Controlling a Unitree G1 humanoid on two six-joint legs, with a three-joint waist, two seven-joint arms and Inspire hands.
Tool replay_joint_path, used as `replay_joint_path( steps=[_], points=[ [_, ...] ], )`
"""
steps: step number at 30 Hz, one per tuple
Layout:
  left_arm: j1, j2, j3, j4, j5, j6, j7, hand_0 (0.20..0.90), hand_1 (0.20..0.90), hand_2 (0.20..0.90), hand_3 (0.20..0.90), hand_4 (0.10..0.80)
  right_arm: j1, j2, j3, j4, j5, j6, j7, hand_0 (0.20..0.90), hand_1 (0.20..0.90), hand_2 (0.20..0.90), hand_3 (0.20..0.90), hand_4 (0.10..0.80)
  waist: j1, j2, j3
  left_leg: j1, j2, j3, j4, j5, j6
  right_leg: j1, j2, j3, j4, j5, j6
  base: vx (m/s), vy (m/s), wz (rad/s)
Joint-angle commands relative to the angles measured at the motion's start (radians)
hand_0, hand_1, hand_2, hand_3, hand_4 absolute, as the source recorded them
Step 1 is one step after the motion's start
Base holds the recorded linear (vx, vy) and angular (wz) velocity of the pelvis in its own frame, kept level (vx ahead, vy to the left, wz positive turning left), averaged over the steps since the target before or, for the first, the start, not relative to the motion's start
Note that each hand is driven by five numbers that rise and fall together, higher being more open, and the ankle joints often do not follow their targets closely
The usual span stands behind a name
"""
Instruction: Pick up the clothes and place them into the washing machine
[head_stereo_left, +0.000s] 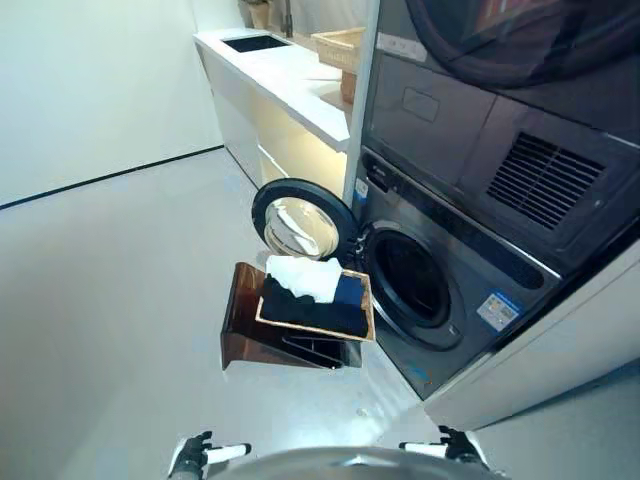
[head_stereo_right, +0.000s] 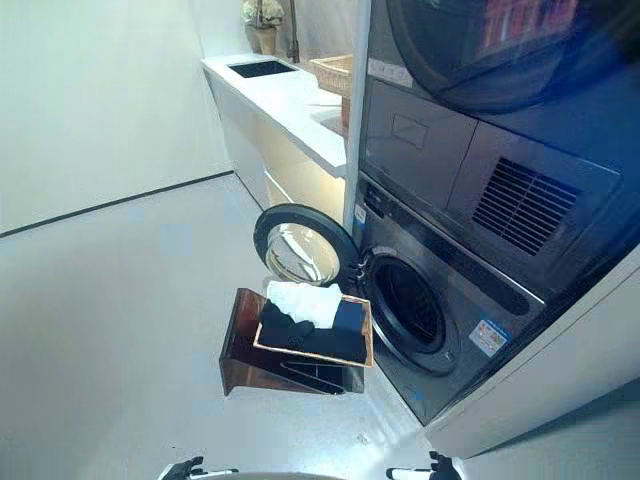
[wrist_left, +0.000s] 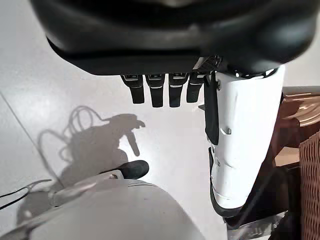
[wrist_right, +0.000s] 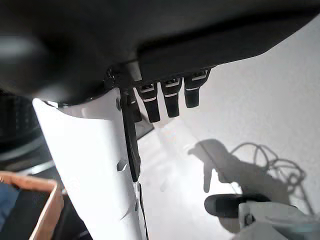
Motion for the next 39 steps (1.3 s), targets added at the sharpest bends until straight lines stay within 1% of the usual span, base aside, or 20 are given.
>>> replay_joint_path(
  steps=[1, 8, 17, 24, 33, 36, 38, 39],
  points=[
    [-0.085, -0.023, -0.020, 0.009, -0.026, -0.033, 0.000, 0.900, 0.900, 0.900, 0.900, 0.800, -0.074, -0.005, -0.001, 0.029, -0.015, -0.018, -0.033, 0.900, 0.900, 0.900, 0.900, 0.800, 0.014, -0.037, 0.013, 0.067, -0.061, 0.001, -0.001, -0.107, -0.020, -0.026, -0.053, -0.046, -0.002, 0.013, 0.061, 0.000, 0.000, 0.00],
    [-0.081, -0.025, -0.003, 0.018, -0.051, -0.031, -0.008, 0.900, 0.900, 0.900, 0.900, 0.800, -0.074, -0.002, 0.001, 0.030, -0.017, -0.015, -0.028, 0.900, 0.900, 0.900, 0.900, 0.800, 0.017, -0.042, 0.016, 0.068, -0.065, 0.002, -0.001, -0.108, -0.014, -0.025, -0.059, -0.045, -0.002, 0.017, 0.066, 0.001, 0.005, 0.00],
    [-0.092, -0.011, -0.014, 0.013, -0.034, -0.032, -0.015, 0.900, 0.900, 0.900, 0.900, 0.800, -0.076, -0.007, -0.011, 0.025, 0.007, -0.018, -0.024, 0.900, 0.900, 0.900, 0.900, 0.800, 0.025, -0.047, 0.031, 0.064, -0.071, 0.000, -0.001, -0.106, -0.007, -0.032, -0.064, -0.045, 0.005, 0.018, 0.070, 0.005, 0.015, 0.00],
    [-0.094, -0.005, -0.009, 0.025, -0.029, -0.024, -0.019, 0.900, 0.900, 0.900, 0.900, 0.800, -0.082, 0.001, -0.007, 0.024, 0.008, -0.014, -0.018, 0.900, 0.900, 0.900, 0.900, 0.800, 0.032, -0.057, 0.049, 0.055, -0.079, 0.001, 0.001, -0.109, 0.001, -0.041, -0.076, -0.049, 0.011, 0.022, 0.077, 0.019, 0.041, 0.00],
    [-0.118, 0.007, -0.014, 0.021, -0.026, -0.023, -0.016, 0.900, 0.900, 0.900, 0.900, 0.800, -0.110, 0.008, 0.014, 0.007, 0.000, -0.010, -0.012, 0.900, 0.900, 0.900, 0.900, 0.800, 0.047, -0.068, 0.067, 0.016, -0.100, -0.001, 0.020, -0.114, 0.014, -0.076, -0.100, -0.055, 0.033, 0.029, 0.093, 0.021, 0.071, -0.01],
    [-0.125, 0.009, -0.015, 0.017, -0.030, -0.022, -0.015, 0.900, 0.900, 0.900, 0.900, 0.800, -0.117, 0.006, 0.012, 0.001, 0.001, -0.009, -0.014, 0.900, 0.900, 0.900, 0.900, 0.800, 0.048, -0.068, 0.080, -0.004, -0.109, -0.003, 0.044, -0.121, 0.019, -0.096, -0.111, -0.057, 0.060, 0.028, 0.099, -0.004, 0.089, 0.09],
    [-0.129, 0.011, -0.016, 0.014, -0.032, -0.020, -0.014, 0.900, 0.900, 0.900, 0.900, 0.800, -0.121, 0.004, 0.010, -0.001, 0.002, -0.008, -0.016, 0.900, 0.900, 0.900, 0.900, 0.800, 0.048, -0.062, 0.087, -0.011, -0.113, -0.002, 0.058, -0.132, 0.028, -0.136, -0.112, -0.043, 0.136, 0.014, 0.103, 0.006, 0.102, 0.02],
    [-0.129, 0.011, -0.016, 0.014, -0.032, -0.020, -0.014, 0.900, 0.900, 0.900, 0.900, 0.800, -0.121, 0.004, 0.010, -0.001, 0.002, -0.008, -0.016, 0.900, 0.900, 0.900, 0.900, 0.800, 0.049, -0.063, 0.087, -0.011, -0.113, -0.002, 0.058, -0.132, 0.028, -0.136, -0.112, -0.043, 0.136, 0.014, 0.103, 0.047, 0.184, 0.01]
  ],
)
